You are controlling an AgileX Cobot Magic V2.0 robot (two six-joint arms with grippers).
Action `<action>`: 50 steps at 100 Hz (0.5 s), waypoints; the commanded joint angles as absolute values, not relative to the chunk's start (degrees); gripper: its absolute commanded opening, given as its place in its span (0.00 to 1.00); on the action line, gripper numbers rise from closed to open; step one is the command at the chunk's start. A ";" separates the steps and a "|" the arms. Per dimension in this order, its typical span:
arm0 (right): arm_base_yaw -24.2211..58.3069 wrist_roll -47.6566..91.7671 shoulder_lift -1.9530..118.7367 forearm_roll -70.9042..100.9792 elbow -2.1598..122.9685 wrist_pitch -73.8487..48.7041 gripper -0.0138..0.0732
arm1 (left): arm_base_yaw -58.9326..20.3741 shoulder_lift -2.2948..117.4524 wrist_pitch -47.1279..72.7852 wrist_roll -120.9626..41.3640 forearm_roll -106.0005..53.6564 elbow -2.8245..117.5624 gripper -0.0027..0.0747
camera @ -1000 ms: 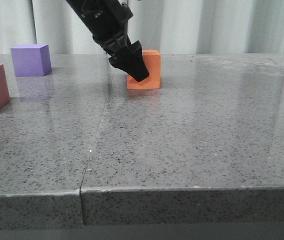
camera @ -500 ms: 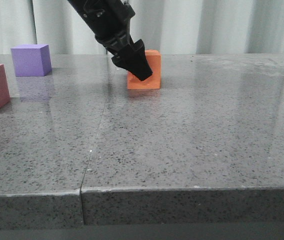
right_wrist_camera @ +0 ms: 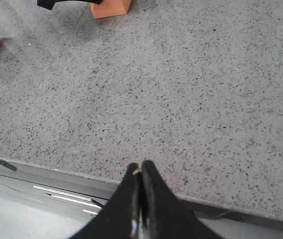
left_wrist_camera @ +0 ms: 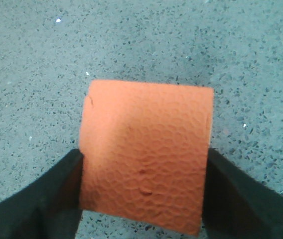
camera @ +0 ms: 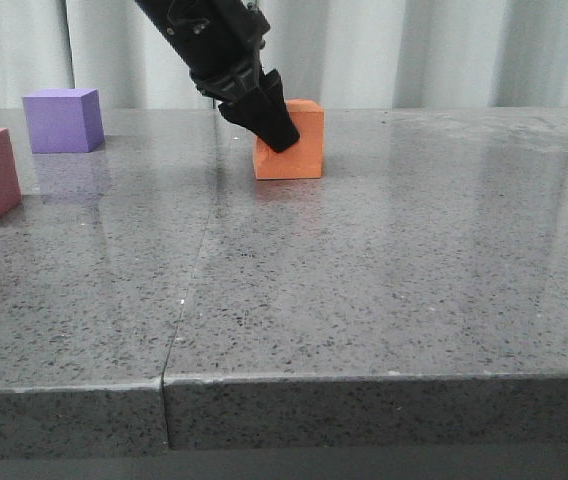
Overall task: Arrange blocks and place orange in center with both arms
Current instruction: 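Lower the left gripper onto the orange cube and close on it, then lift the orange cube with the left gripper toward the pink and purple cubes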
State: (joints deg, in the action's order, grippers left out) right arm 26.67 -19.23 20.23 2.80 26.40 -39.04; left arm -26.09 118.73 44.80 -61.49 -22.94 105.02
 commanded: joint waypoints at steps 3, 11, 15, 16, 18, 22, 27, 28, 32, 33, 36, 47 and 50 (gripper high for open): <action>26.68 -18.86 20.65 2.19 27.79 -35.30 0.08 | -26.49 115.41 42.93 -61.41 -25.21 106.88 0.29; 26.68 -18.86 20.65 2.19 27.79 -35.30 0.08 | -26.49 115.41 43.10 -61.29 -25.21 106.88 0.28; 26.68 -18.86 20.65 2.19 27.79 -35.30 0.08 | -26.49 115.41 43.55 -60.71 -25.21 106.88 0.28; 26.68 -18.86 20.65 2.19 27.79 -35.30 0.08 | -26.49 115.41 43.77 -60.53 -25.08 106.91 0.28; 26.68 -18.86 20.65 2.19 27.79 -35.30 0.08 | -26.49 115.26 44.17 -60.23 -24.94 107.04 0.28; 26.68 -18.86 20.65 2.19 27.79 -35.30 0.08 | -26.49 115.26 44.93 -59.15 -23.82 107.62 0.28; 26.68 -18.86 20.65 2.19 27.79 -35.30 0.08 | -26.49 115.16 45.83 -56.29 -21.73 108.56 0.28; 26.68 -18.86 20.65 2.19 27.79 -35.30 0.08 | -26.49 115.16 46.02 -55.75 -21.34 108.71 0.28; 26.68 -18.86 20.65 2.19 27.79 -35.30 0.08 | -26.49 115.16 46.44 -52.13 -18.88 109.62 0.28; 26.68 -18.86 20.65 2.19 27.79 -35.30 0.08 | -26.49 115.16 46.43 -50.87 -18.46 109.78 0.28; 26.68 -18.86 20.65 2.19 27.79 -35.30 0.08 | -26.49 115.16 46.59 -48.45 -16.28 110.62 0.28; 26.68 -18.86 20.65 2.19 27.79 -35.30 0.08 | -26.49 114.37 48.13 -38.64 -10.11 113.38 0.28; 26.68 -18.86 20.65 2.19 27.79 -35.30 0.08 | -26.37 114.07 48.65 -36.37 -8.53 114.10 0.28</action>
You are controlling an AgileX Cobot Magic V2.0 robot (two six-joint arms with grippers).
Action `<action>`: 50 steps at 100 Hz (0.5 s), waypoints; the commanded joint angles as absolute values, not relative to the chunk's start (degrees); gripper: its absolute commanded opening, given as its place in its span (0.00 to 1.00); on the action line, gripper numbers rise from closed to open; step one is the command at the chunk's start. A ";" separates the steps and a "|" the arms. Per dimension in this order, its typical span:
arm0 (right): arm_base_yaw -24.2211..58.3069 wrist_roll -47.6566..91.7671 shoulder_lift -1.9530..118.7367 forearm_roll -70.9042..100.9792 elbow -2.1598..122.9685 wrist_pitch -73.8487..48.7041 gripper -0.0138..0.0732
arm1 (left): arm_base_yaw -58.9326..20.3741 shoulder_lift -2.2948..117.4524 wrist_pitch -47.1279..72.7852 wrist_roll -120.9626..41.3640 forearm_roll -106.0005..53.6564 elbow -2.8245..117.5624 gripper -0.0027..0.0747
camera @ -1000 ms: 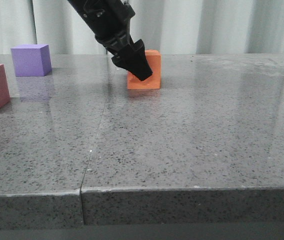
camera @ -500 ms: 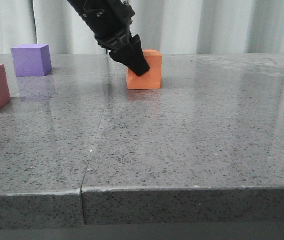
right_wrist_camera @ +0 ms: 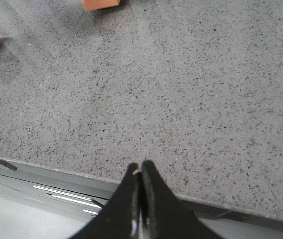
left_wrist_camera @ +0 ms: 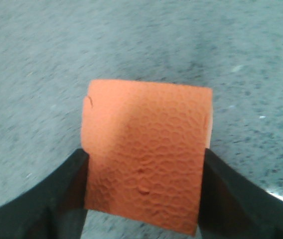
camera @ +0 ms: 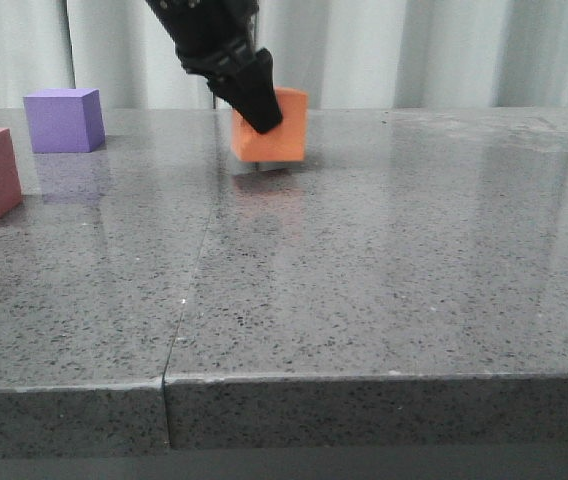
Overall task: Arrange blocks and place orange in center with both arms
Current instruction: 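Lift the orange cube with the left gripper toward the pink and purple cubes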
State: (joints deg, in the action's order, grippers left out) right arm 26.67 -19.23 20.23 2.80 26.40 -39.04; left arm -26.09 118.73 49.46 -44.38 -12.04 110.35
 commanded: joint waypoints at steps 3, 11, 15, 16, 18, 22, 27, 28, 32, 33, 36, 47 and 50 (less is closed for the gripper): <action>26.68 -18.86 20.65 2.19 27.79 -35.30 0.08 | -26.37 113.74 49.37 -34.14 -7.37 114.57 0.28; 26.68 -18.86 20.65 2.19 27.79 -35.30 0.08 | -26.25 112.22 50.45 -28.25 -4.42 114.92 0.28; 26.68 -18.86 20.65 2.19 27.79 -35.30 0.08 | -26.14 111.61 50.89 -24.41 -2.57 114.92 0.28; 26.68 -18.86 20.65 2.19 27.79 -35.30 0.08 | -26.15 111.35 50.91 -23.12 -2.34 114.92 0.28; 26.68 -18.86 20.65 2.19 27.79 -35.30 0.08 | -26.01 110.95 51.38 -21.87 -1.72 114.92 0.28; 26.68 -18.86 20.65 2.19 27.79 -35.30 0.08 | -25.77 110.51 52.45 -18.94 -1.42 114.92 0.28; 26.68 -18.86 20.65 2.19 27.79 -35.30 0.08 | -25.17 109.65 54.12 -17.01 -1.37 114.92 0.28; 26.68 -18.86 20.65 2.19 27.79 -35.30 0.08 | -25.17 109.63 54.42 -16.57 -1.37 114.92 0.28; 26.68 -18.86 20.65 2.19 27.79 -35.30 0.08 | -24.63 109.06 56.00 -15.30 -1.27 114.92 0.28; 26.68 -18.86 20.65 2.19 27.79 -35.30 0.08 | -24.52 108.97 56.28 -14.70 -1.27 114.92 0.28; 26.68 -18.86 20.65 2.19 27.79 -35.30 0.08 | -23.99 108.63 57.52 -12.95 -0.99 114.92 0.28; 26.68 -18.86 20.65 2.19 27.79 -35.30 0.08 | -22.33 107.43 60.89 -5.65 1.84 114.92 0.28; 26.68 -18.86 20.65 2.19 27.79 -35.30 0.08 | -22.03 107.13 61.86 -3.87 3.31 114.92 0.28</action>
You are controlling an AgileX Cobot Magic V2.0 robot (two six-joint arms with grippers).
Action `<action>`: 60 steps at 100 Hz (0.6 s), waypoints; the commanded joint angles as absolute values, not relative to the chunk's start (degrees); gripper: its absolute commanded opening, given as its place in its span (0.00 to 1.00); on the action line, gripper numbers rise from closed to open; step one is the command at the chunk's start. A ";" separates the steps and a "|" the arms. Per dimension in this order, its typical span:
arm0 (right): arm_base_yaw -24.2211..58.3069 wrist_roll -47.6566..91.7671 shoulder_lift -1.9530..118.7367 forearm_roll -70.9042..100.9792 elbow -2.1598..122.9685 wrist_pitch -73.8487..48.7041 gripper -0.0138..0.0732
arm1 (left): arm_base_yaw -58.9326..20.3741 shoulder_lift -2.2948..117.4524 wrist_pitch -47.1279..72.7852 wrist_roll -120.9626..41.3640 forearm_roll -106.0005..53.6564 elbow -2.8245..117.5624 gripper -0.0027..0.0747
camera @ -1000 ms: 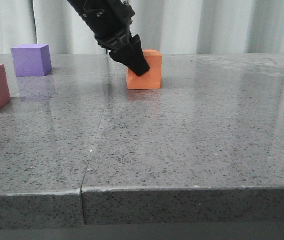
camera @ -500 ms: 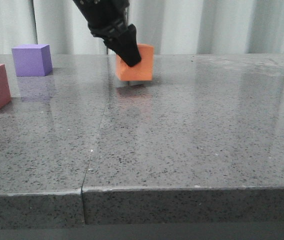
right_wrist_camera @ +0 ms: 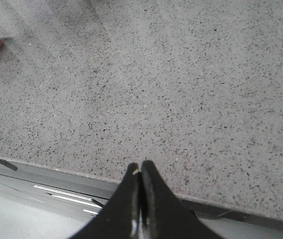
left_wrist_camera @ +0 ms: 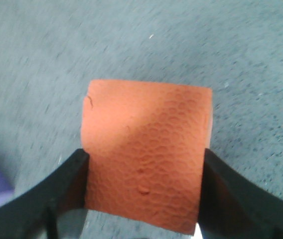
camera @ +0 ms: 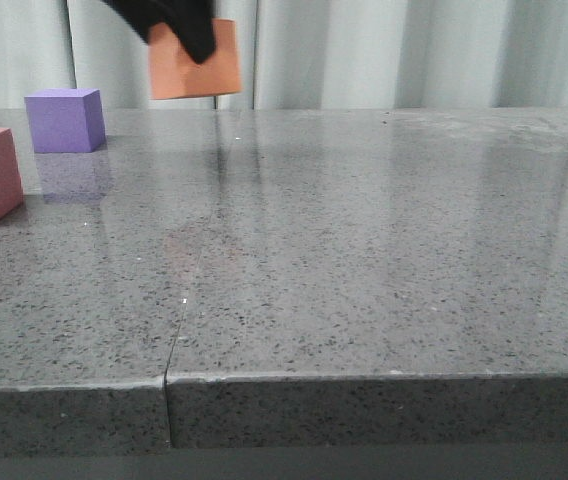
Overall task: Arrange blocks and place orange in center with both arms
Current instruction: 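Lift the orange cube with the left gripper toward the pink and purple cubes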
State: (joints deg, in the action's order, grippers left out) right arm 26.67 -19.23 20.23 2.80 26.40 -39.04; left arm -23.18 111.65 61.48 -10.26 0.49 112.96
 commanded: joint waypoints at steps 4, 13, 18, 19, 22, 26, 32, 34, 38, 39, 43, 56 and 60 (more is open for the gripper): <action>26.68 -18.86 20.65 2.19 27.79 -35.30 0.08 | -21.57 106.86 62.89 -0.99 6.01 114.92 0.28; 26.68 -18.86 20.65 2.19 27.79 -35.30 0.08 | -21.03 106.07 65.69 5.83 12.81 114.92 0.28; 26.68 -18.86 20.65 2.19 27.79 -35.30 0.08 | -21.03 105.84 67.11 9.06 17.74 114.92 0.28; 26.68 -18.86 20.65 2.19 27.79 -35.30 0.08 | -21.03 105.84 67.43 9.50 18.32 114.92 0.28; 26.68 -18.86 20.65 2.19 27.79 -35.30 0.08 | -21.03 105.84 68.08 11.61 20.38 114.92 0.28; 26.68 -18.86 20.65 2.19 27.79 -35.30 0.08 | -21.03 105.84 68.73 13.53 22.45 114.92 0.28; 26.68 -18.86 20.65 2.19 27.79 -35.30 0.08 | -21.03 105.84 69.48 16.69 24.50 114.92 0.28; 26.68 -18.86 20.65 2.19 27.79 -35.30 0.08 | -21.03 105.84 69.60 17.57 24.81 114.92 0.28; 26.68 -18.86 20.65 2.19 27.79 -35.30 0.08 | -21.03 105.84 69.68 19.12 25.45 114.92 0.28; 26.68 -18.86 20.65 2.19 27.79 -35.30 0.08 | -21.03 105.84 69.68 19.79 25.71 114.92 0.28; 26.68 -18.86 20.65 2.19 27.79 -35.30 0.08 | -21.03 105.84 69.68 21.61 25.98 114.92 0.28; 26.68 -18.86 20.65 2.19 27.79 -35.30 0.08 | -21.03 105.84 69.84 25.26 27.53 114.03 0.28; 26.68 -18.86 20.65 2.19 27.79 -35.30 0.08 | -21.03 105.84 69.84 26.28 28.29 113.57 0.28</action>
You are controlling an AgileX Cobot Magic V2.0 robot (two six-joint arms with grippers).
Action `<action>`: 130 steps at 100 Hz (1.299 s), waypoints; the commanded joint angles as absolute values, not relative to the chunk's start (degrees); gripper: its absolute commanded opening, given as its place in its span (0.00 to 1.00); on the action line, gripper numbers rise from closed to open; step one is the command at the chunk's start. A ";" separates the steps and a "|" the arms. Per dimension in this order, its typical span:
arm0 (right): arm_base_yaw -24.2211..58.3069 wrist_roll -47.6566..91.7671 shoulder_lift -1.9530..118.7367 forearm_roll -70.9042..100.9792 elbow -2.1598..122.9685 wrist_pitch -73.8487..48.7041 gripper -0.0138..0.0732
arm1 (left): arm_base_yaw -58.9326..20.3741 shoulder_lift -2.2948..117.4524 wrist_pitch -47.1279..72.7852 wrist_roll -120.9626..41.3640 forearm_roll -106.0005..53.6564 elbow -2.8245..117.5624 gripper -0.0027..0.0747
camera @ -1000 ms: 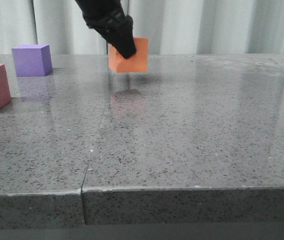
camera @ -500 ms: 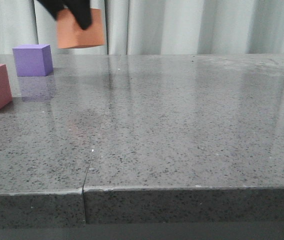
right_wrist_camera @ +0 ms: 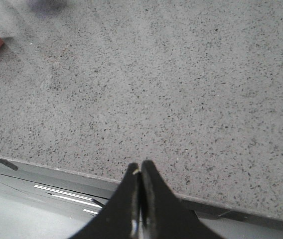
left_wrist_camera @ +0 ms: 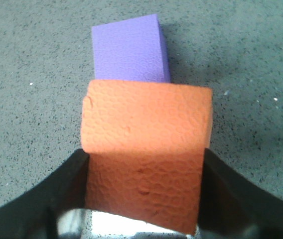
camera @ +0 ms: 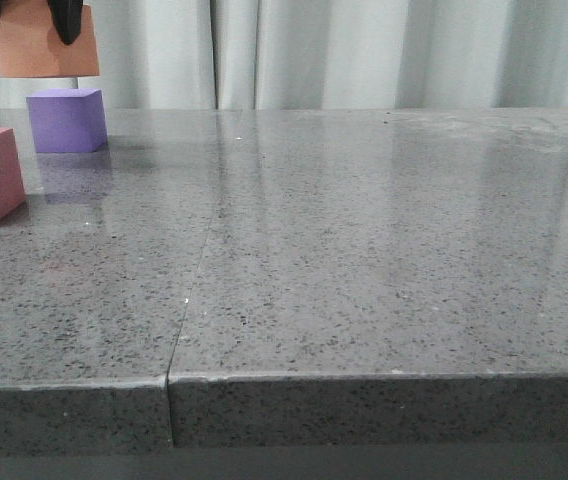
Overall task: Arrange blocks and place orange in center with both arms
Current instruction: 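Lift the orange cube with the left gripper toward the pink and purple cubes, then lower the orange cube between the pink and purple cubes and release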
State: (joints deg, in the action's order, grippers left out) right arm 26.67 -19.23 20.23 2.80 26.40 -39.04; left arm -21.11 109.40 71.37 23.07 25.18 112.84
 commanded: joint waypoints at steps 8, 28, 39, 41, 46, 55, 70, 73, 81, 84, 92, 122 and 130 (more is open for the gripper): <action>26.68 -18.86 20.65 2.19 27.79 -35.30 0.08 | -21.03 105.84 69.84 27.46 29.30 112.13 0.28; 26.68 -18.86 20.65 2.19 27.79 -35.30 0.08 | -21.03 105.84 67.71 29.55 29.97 107.79 0.28; 26.68 -18.86 20.65 2.19 27.79 -35.30 0.08 | -20.93 105.84 67.32 31.88 32.38 105.83 0.28; 26.68 -18.86 20.65 2.19 27.79 -35.30 0.08 | -20.79 105.84 67.10 31.97 32.37 105.41 0.28; 26.68 -18.86 20.65 2.19 27.79 -35.30 0.08 | -20.49 105.84 66.58 32.13 31.65 104.45 0.28; 26.68 -18.86 20.65 2.19 27.79 -35.30 0.08 | -19.37 105.84 65.20 32.13 30.52 102.60 0.28; 26.68 -18.86 20.65 2.19 27.79 -35.30 0.08 | -17.68 105.84 62.50 31.87 28.06 100.42 0.28; 26.68 -18.86 20.65 2.19 27.79 -35.30 0.08 | -17.68 105.84 62.18 31.51 27.39 100.43 0.28; 26.68 -18.86 20.65 2.19 27.79 -35.30 0.08 | -17.68 106.20 61.76 31.27 26.89 100.40 0.28; 26.68 -18.86 20.65 2.19 27.79 -35.30 0.08 | -17.68 106.34 61.30 31.27 26.48 100.30 0.28; 26.68 -18.86 20.65 2.19 27.79 -35.30 0.08 | -17.68 106.34 59.59 31.27 26.16 99.93 0.28; 26.68 -18.86 20.65 2.19 27.79 -35.30 0.08 | -17.68 106.34 60.02 31.27 25.80 99.93 0.29; 26.68 -18.86 20.65 2.19 27.79 -35.30 0.08 | -17.68 106.34 60.73 31.27 25.77 99.93 0.31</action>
State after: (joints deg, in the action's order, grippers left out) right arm 26.67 -19.23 20.23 2.80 26.40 -39.04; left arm -17.68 109.46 61.34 31.15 24.90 98.71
